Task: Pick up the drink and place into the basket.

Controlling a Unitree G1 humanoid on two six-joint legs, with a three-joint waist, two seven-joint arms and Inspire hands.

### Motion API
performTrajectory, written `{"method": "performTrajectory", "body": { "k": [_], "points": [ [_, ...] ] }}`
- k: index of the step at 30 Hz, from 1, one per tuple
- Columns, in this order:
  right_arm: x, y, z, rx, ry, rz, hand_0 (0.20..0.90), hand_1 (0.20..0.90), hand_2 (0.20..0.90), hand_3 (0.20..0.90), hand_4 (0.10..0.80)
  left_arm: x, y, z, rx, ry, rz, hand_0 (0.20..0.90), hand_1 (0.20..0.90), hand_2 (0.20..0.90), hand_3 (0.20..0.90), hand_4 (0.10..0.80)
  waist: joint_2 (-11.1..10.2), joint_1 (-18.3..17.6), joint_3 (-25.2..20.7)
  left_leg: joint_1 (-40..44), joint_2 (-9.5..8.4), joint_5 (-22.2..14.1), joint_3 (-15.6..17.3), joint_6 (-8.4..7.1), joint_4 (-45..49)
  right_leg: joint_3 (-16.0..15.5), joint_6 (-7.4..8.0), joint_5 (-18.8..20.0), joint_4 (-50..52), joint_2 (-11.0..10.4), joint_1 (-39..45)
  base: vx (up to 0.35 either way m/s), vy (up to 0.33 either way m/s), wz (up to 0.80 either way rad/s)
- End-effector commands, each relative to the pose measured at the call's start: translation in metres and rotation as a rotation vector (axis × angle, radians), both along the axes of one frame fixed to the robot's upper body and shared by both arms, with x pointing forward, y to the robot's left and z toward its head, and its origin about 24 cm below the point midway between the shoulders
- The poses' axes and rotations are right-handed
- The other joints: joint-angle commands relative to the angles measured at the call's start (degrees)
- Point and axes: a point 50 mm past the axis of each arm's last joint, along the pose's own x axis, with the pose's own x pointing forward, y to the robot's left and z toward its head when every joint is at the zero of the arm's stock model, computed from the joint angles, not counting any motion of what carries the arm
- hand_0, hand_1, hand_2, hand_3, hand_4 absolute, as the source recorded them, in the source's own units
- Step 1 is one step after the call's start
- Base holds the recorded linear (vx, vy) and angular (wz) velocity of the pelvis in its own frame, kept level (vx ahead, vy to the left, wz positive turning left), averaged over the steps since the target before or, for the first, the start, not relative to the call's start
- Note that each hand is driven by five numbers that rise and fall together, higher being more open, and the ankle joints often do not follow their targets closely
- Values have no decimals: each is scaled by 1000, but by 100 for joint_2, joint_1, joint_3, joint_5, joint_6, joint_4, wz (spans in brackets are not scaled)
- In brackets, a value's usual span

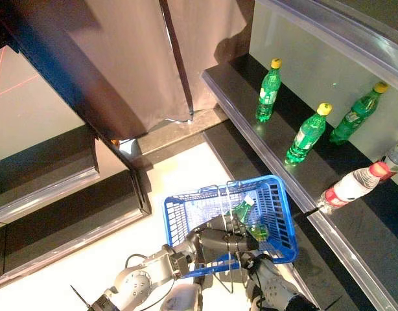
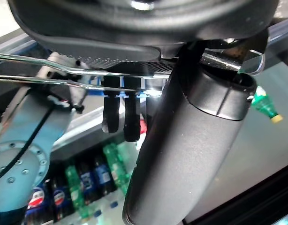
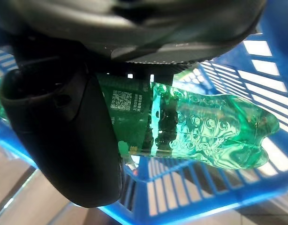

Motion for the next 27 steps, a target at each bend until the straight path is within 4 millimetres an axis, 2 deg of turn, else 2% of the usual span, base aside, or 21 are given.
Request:
{"method": "performTrajectory", "body": {
  "k": [1, 5, 16, 27],
  "points": [
    [21, 52, 29, 226, -69, 49, 300, 300, 300, 200, 100, -14, -49, 103, -607, -316, -246, 300, 300, 300, 200, 100, -30, 41, -813, 11, -270, -600, -50, 338, 513, 199, -419, 363, 163, 49, -487, 90, 14, 0],
    [16, 50, 9, 283, 128, -23, 300, 300, 300, 200, 100, -16, -56, 101, -623, -272, -271, 300, 300, 300, 200, 100, -2, 38, -867, 110, -258, -590, -27, 355, 482, 201, -417, 382, 149, 45, -400, 86, 14, 0],
    [28, 28, -11, 273, 326, -174, 300, 300, 300, 200, 100, -25, -79, 88, -636, -136, -315, 300, 300, 300, 200, 100, -8, 127, -1038, 349, -237, -593, -72, 388, 500, 146, -413, 419, 170, 55, -161, 122, 3, 2],
    [-10, 20, -44, 201, 597, -198, 300, 300, 300, 200, 100, -29, -90, 75, -630, -49, -277, 300, 300, 300, 200, 100, -83, 175, -1306, 619, -214, -662, -58, 422, 515, 71, -357, 406, 178, 41, 117, 108, 0, 4]
  ]
}}
